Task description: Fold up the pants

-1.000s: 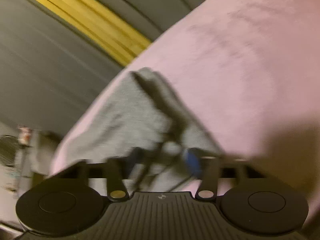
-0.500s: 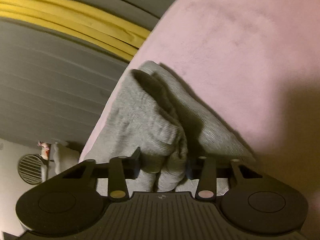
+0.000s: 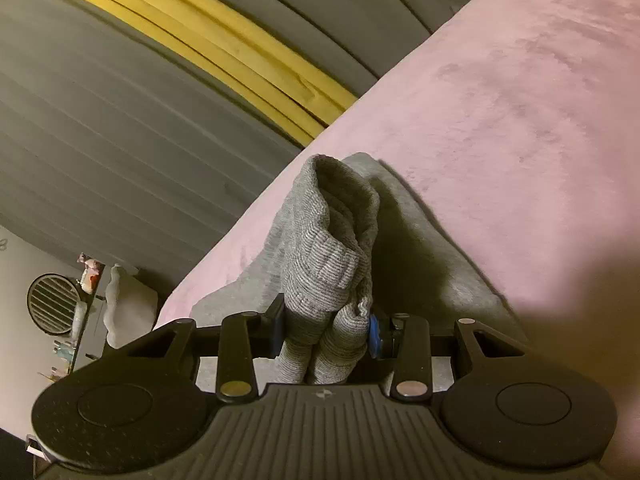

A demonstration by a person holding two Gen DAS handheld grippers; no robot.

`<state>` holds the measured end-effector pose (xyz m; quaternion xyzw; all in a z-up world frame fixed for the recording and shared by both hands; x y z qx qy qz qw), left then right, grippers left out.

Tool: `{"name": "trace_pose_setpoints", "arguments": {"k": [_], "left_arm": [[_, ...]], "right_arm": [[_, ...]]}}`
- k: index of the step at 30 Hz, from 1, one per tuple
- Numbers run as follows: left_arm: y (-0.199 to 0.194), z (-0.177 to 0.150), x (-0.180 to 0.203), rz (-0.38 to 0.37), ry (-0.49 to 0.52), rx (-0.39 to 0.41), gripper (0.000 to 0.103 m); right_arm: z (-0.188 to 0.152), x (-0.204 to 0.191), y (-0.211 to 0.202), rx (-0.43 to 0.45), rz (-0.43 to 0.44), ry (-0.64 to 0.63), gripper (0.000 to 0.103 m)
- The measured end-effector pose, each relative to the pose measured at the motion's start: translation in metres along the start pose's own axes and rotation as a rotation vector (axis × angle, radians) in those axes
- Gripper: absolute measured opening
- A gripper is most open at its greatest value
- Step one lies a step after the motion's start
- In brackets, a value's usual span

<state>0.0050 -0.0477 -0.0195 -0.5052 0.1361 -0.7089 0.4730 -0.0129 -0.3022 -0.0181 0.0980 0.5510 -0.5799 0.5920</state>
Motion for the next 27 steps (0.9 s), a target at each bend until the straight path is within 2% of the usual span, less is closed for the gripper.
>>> {"name": "trace_pose_setpoints", "arguments": {"k": [2, 5, 7, 8, 10, 11, 14, 16, 18, 20, 21, 22, 24, 26, 27], "left_arm": [[0.014, 0.005, -0.004, -0.027, -0.028, -0.027, 0.076], [0.032, 0.012, -0.021, -0.061, -0.153, -0.067, 0.074], [0.024, 0.015, -0.029, -0.076, -0.217, -0.023, 0.061], [0.017, 0.017, -0.032, -0.048, -0.208, 0.010, 0.058], [0.005, 0.018, -0.033, 0.022, -0.176, 0.072, 0.045], [-0.002, 0.018, -0.034, 0.058, -0.164, 0.102, 0.045], [-0.009, 0.016, -0.029, 0.094, -0.139, 0.137, 0.045], [-0.009, 0.013, -0.021, 0.136, -0.077, 0.146, 0.045], [-0.007, 0.011, -0.015, 0.172, -0.023, 0.140, 0.045], [-0.007, 0.009, -0.007, 0.196, 0.034, 0.122, 0.045], [-0.011, 0.010, -0.006, 0.217, 0.059, 0.124, 0.045], [-0.019, 0.008, -0.004, 0.225, 0.077, 0.127, 0.046], [-0.034, 0.005, 0.002, 0.230, 0.102, 0.130, 0.047], [-0.047, 0.006, 0.013, 0.228, 0.132, 0.164, 0.049], [-0.052, 0.008, 0.017, 0.240, 0.147, 0.182, 0.057]], "right_arm": [[0.001, 0.000, 0.001, 0.000, 0.005, 0.009, 0.038], [0.001, 0.001, 0.002, -0.007, 0.022, 0.039, 0.038], [0.000, -0.001, 0.002, -0.003, 0.022, 0.022, 0.038], [0.000, -0.003, 0.000, 0.001, 0.019, 0.004, 0.038], [-0.001, -0.007, -0.004, 0.013, 0.016, -0.033, 0.038], [-0.002, -0.010, -0.007, 0.024, 0.007, -0.058, 0.038], [-0.005, -0.014, -0.012, 0.047, 0.012, -0.118, 0.037], [-0.009, -0.008, -0.012, 0.059, -0.017, -0.177, 0.037], [-0.014, 0.007, -0.004, 0.036, -0.096, -0.180, 0.039], [-0.021, 0.034, 0.017, -0.048, -0.209, -0.157, 0.042], [-0.022, 0.037, 0.015, -0.042, -0.188, -0.150, 0.044], [-0.021, 0.034, 0.010, -0.024, -0.178, -0.159, 0.053], [-0.015, 0.022, 0.001, 0.005, -0.244, -0.232, 0.061], [-0.011, 0.012, -0.008, 0.032, -0.249, -0.280, 0.060], [-0.011, 0.006, -0.013, 0.063, -0.265, -0.314, 0.060]]}}
Point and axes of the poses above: each gripper's, at about its wrist camera, not at the fingertips, and y roughly the way its jaws point, x to its right, z to its top, the point moved 5 cm from there along y, roughly the way its jaws point, and after that the axes turned 3 degrees about -x, right-handed, at the moved point
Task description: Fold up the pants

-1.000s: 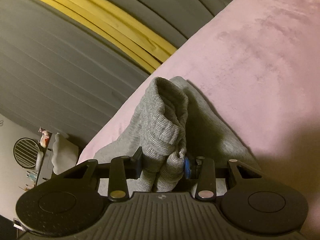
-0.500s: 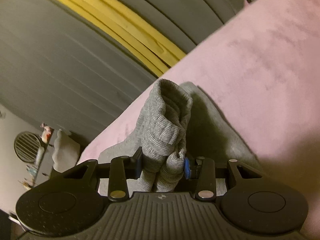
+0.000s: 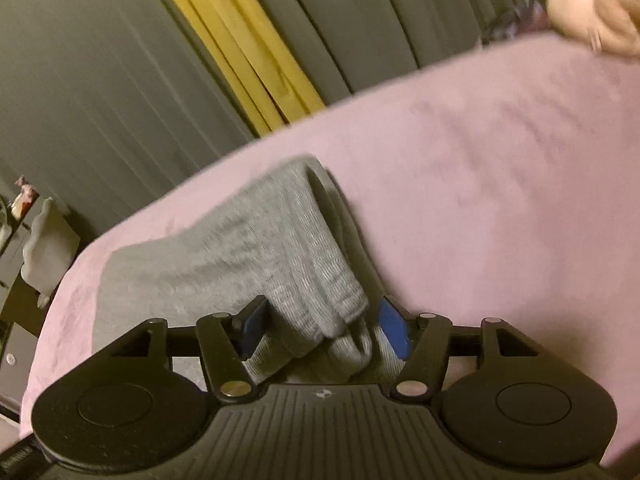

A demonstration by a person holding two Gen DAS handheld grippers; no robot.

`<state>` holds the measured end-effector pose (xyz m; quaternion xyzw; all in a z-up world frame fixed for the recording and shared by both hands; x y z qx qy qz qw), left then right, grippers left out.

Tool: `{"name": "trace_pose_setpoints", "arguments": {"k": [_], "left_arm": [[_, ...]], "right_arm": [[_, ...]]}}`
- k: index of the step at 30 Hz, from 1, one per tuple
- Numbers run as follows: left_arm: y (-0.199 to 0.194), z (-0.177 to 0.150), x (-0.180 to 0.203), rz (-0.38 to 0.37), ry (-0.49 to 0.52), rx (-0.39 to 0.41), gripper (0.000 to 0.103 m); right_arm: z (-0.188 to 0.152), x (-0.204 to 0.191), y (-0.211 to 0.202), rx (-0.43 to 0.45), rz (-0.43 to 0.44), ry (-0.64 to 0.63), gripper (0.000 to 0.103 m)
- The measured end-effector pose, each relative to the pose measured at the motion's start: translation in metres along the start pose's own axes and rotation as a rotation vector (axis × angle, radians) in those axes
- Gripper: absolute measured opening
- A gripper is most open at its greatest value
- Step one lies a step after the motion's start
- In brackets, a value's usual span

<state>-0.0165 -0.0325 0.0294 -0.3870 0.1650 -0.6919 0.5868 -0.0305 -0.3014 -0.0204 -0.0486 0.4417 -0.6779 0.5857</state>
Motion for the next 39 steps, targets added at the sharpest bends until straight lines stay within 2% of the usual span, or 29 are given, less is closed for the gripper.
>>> {"name": "trace_pose_setpoints", "arguments": {"k": [1, 3, 5, 6, 7, 8, 10, 11, 12, 13, 15, 18, 19, 21, 25, 26, 27, 30, 35, 37, 39], "left_arm": [[-0.008, 0.004, 0.004, 0.034, 0.026, 0.054, 0.071], [-0.022, 0.012, 0.013, 0.102, 0.097, 0.174, 0.080], [-0.022, 0.016, 0.025, 0.121, 0.184, 0.263, 0.090], [-0.014, 0.016, 0.030, 0.120, 0.223, 0.263, 0.092], [-0.002, 0.015, 0.032, 0.118, 0.251, 0.245, 0.092], [0.015, 0.012, 0.032, 0.120, 0.265, 0.199, 0.092], [0.054, -0.002, 0.018, 0.147, 0.253, 0.024, 0.086], [0.069, -0.010, 0.009, 0.169, 0.237, -0.058, 0.087], [0.075, -0.011, 0.000, 0.168, 0.192, -0.090, 0.092], [0.073, -0.008, -0.007, 0.147, 0.131, -0.093, 0.092], [0.066, -0.001, -0.014, 0.170, 0.098, -0.066, 0.093], [0.066, -0.004, -0.019, 0.184, 0.076, -0.070, 0.095], [0.065, -0.005, -0.016, 0.187, 0.079, -0.068, 0.095], [0.063, -0.005, -0.012, 0.195, 0.106, -0.057, 0.095], [0.067, -0.006, -0.012, 0.197, 0.107, -0.054, 0.097], [0.071, -0.003, -0.016, 0.193, 0.100, -0.057, 0.097], [0.072, -0.003, -0.017, 0.189, 0.094, -0.059, 0.097], [0.076, -0.003, -0.019, 0.188, 0.095, -0.056, 0.099], [0.078, 0.001, -0.023, 0.179, 0.070, -0.036, 0.098], [0.069, 0.004, -0.021, 0.172, 0.079, 0.021, 0.089], [0.058, 0.010, -0.016, 0.177, 0.092, 0.099, 0.088]], "right_arm": [[0.002, -0.004, -0.005, 0.036, -0.047, -0.044, 0.060], [0.008, -0.013, -0.017, 0.113, -0.121, -0.137, 0.059], [0.009, -0.028, -0.026, 0.183, -0.089, -0.236, 0.056], [0.006, -0.037, -0.025, 0.192, -0.072, -0.289, 0.050], [0.001, -0.046, -0.022, 0.186, -0.048, -0.335, 0.041], [-0.006, -0.054, -0.015, 0.161, -0.008, -0.362, 0.039], [-0.022, -0.061, 0.004, 0.078, 0.072, -0.375, 0.038], [-0.029, -0.060, 0.014, 0.027, 0.121, -0.371, 0.038], [-0.037, -0.055, 0.025, -0.016, 0.146, -0.361, 0.031], [-0.041, -0.051, 0.031, -0.013, 0.140, -0.361, 0.019], [-0.038, -0.050, 0.032, 0.015, 0.097, -0.388, 0.011], [-0.027, -0.057, 0.025, 0.010, 0.070, -0.337, 0.011], [-0.022, -0.057, 0.023, 0.028, 0.073, -0.329, 0.014], [-0.013, -0.068, 0.024, 0.058, 0.080, -0.361, 0.015], [-0.013, -0.089, 0.060, -0.031, 0.075, -0.440, 0.015], [-0.015, -0.087, 0.077, -0.066, 0.031, -0.469, 0.012], [-0.018, -0.083, 0.088, -0.060, 0.006, -0.504, 0.000], [-0.027, -0.075, 0.098, 0.023, 0.023, -0.595, 0.000], [-0.025, -0.076, 0.081, 0.009, 0.027, -0.547, 0.000], [-0.028, -0.077, 0.066, 0.005, 0.046, -0.535, 0.014], [-0.040, -0.070, 0.050, 0.019, 0.052, -0.558, 0.017]]}}
Point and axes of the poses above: each gripper's, at about its wrist camera, not at the fingertips, and y roughly the way its jaws point, x to its right, z to its top, the point moved 5 cm from there along y, roughly the way its jaws point, and after that the axes turned 3 degrees about -x, right-handed, at the moved point
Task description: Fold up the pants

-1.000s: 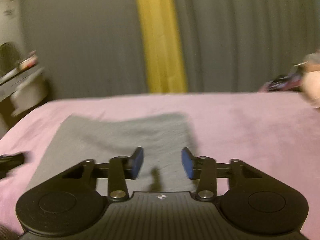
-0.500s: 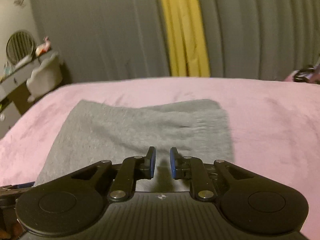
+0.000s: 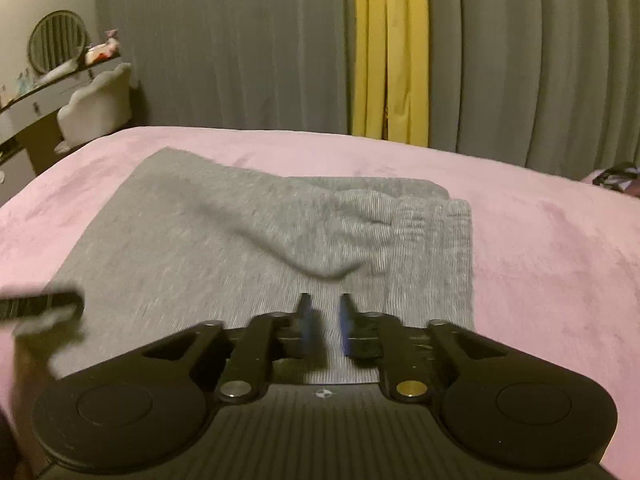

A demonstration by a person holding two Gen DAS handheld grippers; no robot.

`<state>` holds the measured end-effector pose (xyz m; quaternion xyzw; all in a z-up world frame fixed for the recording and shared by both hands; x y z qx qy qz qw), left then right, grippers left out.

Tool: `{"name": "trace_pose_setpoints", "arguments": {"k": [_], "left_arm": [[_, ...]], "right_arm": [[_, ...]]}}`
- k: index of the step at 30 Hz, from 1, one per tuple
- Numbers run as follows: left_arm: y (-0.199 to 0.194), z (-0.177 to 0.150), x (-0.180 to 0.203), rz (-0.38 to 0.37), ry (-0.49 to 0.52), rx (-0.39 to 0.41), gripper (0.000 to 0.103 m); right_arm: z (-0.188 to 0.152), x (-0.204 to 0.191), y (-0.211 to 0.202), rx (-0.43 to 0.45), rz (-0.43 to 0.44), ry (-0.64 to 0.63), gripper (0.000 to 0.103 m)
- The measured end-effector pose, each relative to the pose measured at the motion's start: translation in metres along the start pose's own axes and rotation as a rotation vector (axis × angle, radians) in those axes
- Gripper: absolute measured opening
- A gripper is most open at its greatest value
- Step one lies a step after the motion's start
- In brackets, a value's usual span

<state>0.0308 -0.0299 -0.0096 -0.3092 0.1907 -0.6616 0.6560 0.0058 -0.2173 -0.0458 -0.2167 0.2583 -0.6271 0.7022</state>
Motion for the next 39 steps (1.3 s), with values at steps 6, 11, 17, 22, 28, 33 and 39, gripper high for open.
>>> {"name": "trace_pose_setpoints", "arguments": {"k": [6, 11, 17, 22, 28, 33, 39], "left_arm": [[-0.005, 0.021, 0.028, -0.032, 0.166, 0.064, 0.088], [0.030, 0.044, 0.063, -0.038, 0.304, 0.009, 0.085], [0.090, 0.063, 0.085, 0.031, 0.384, -0.032, 0.088], [0.108, 0.080, 0.061, 0.037, 0.250, -0.003, 0.096], [0.095, 0.085, 0.053, 0.087, 0.222, 0.084, 0.096], [0.075, 0.087, 0.035, 0.060, 0.109, 0.055, 0.089], [0.066, 0.041, 0.025, 0.033, 0.194, -0.097, 0.092]], "right_arm": [[-0.007, 0.017, -0.029, 0.037, -0.011, 0.075, 0.017], [-0.015, 0.013, -0.021, 0.053, -0.028, 0.029, 0.017], [-0.018, 0.021, -0.015, 0.084, 0.009, 0.066, 0.017], [-0.019, 0.020, -0.010, 0.096, 0.017, 0.047, 0.017], [-0.023, 0.023, -0.011, 0.103, 0.026, 0.070, 0.017], [-0.024, 0.026, -0.010, 0.103, 0.037, 0.082, 0.017], [-0.023, 0.029, -0.010, 0.107, 0.051, 0.094, 0.017]]}}
Point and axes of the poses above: each gripper's, at about its wrist camera, not at the fingertips, and y roughly the way its jaws point, x to its right, z to its top, the point moved 5 cm from there along y, roughly the way its jaws point, and after that the axes turned 3 degrees about -x, right-handed, at the moved point
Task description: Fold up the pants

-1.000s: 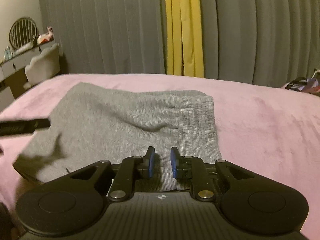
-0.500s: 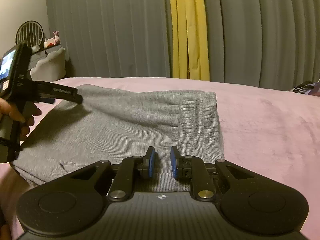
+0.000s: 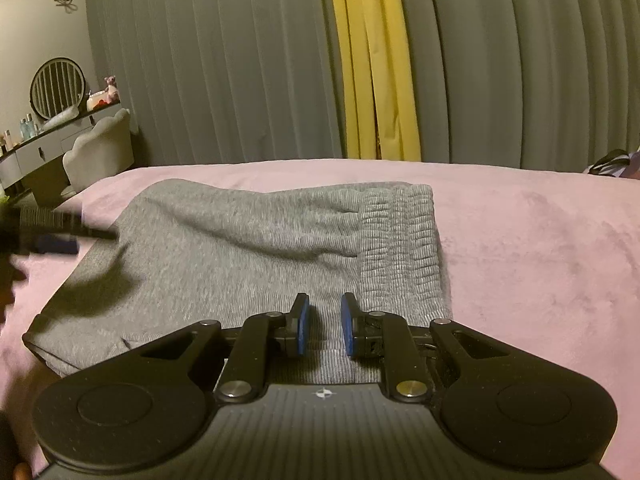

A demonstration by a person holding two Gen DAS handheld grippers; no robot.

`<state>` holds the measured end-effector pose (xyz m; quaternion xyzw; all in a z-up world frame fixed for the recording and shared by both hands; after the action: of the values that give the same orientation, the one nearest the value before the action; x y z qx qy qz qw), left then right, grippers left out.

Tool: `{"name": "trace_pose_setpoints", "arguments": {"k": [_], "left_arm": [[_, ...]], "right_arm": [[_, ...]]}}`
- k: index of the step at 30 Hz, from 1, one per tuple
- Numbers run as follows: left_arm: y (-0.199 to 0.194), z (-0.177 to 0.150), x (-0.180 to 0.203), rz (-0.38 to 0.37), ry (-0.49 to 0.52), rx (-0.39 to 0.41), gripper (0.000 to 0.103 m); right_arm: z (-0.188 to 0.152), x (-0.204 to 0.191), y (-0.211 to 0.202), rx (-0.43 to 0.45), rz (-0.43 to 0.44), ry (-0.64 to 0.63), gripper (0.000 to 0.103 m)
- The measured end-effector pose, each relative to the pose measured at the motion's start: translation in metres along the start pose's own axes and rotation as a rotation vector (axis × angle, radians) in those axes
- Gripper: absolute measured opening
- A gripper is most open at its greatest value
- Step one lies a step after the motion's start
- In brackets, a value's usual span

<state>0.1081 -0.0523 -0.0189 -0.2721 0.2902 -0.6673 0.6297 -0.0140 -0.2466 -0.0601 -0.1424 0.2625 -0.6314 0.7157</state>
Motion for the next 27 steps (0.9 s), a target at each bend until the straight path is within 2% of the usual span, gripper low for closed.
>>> {"name": "trace_pose_setpoints", "arguments": {"k": [1, 3, 4, 5, 6, 8, 9, 10, 12, 13, 15, 20, 22, 27], "left_arm": [[0.002, -0.005, -0.007, 0.081, 0.016, 0.005, 0.094], [-0.005, -0.005, -0.019, 0.155, -0.030, 0.007, 0.092], [-0.011, -0.003, -0.023, 0.189, -0.058, 0.007, 0.086], [-0.019, -0.003, -0.026, 0.216, -0.072, 0.010, 0.085], [-0.028, -0.005, -0.026, 0.204, -0.076, 0.011, 0.085], [-0.046, -0.015, -0.023, 0.114, -0.086, 0.012, 0.088], [-0.053, -0.022, -0.016, 0.066, -0.078, 0.012, 0.091], [-0.058, -0.028, -0.009, 0.043, -0.067, 0.012, 0.094], [-0.056, -0.044, 0.008, 0.032, -0.019, -0.019, 0.094], [-0.054, -0.050, 0.014, 0.037, -0.004, -0.040, 0.094], [-0.044, -0.056, 0.020, 0.081, 0.023, -0.048, 0.099], [-0.051, -0.056, 0.022, 0.121, 0.078, -0.015, 0.100], [-0.052, -0.057, 0.020, 0.130, 0.070, -0.019, 0.100], [-0.070, -0.071, 0.014, 0.133, 0.002, -0.062, 0.100]], "right_arm": [[0.000, 0.000, 0.000, 0.000, 0.003, -0.002, 0.017], [0.000, 0.001, -0.001, -0.005, 0.008, -0.002, 0.017], [0.000, 0.001, -0.002, -0.008, 0.008, 0.004, 0.017], [0.001, 0.002, -0.003, -0.012, 0.007, 0.012, 0.017], [0.001, 0.002, -0.005, -0.017, 0.004, 0.024, 0.017], [0.003, 0.000, -0.013, -0.031, -0.007, 0.058, 0.019], [0.004, -0.003, -0.019, -0.030, -0.009, 0.066, 0.028], [0.002, -0.008, -0.025, -0.018, 0.000, 0.063, 0.042], [-0.007, -0.024, -0.036, -0.002, 0.023, 0.021, 0.049], [-0.014, -0.033, -0.036, -0.026, 0.028, -0.020, 0.049], [-0.026, -0.045, -0.029, -0.088, -0.025, -0.114, 0.049], [-0.028, -0.052, -0.022, -0.118, -0.076, -0.176, 0.048], [-0.030, -0.057, -0.022, -0.120, -0.095, -0.209, 0.048], [-0.030, -0.044, -0.030, -0.136, -0.064, -0.138, 0.048]]}}
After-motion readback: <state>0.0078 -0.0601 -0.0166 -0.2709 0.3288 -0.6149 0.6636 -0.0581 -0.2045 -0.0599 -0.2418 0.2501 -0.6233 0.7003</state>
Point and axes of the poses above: each gripper's, at about its wrist camera, not at the fingertips, and y roughly the way its jaws point, x to its right, z to its top, the point moved 5 cm from there along y, roughly the way its jaws point, and after that the axes turned 3 degrees about -x, right-handed, at the moved point
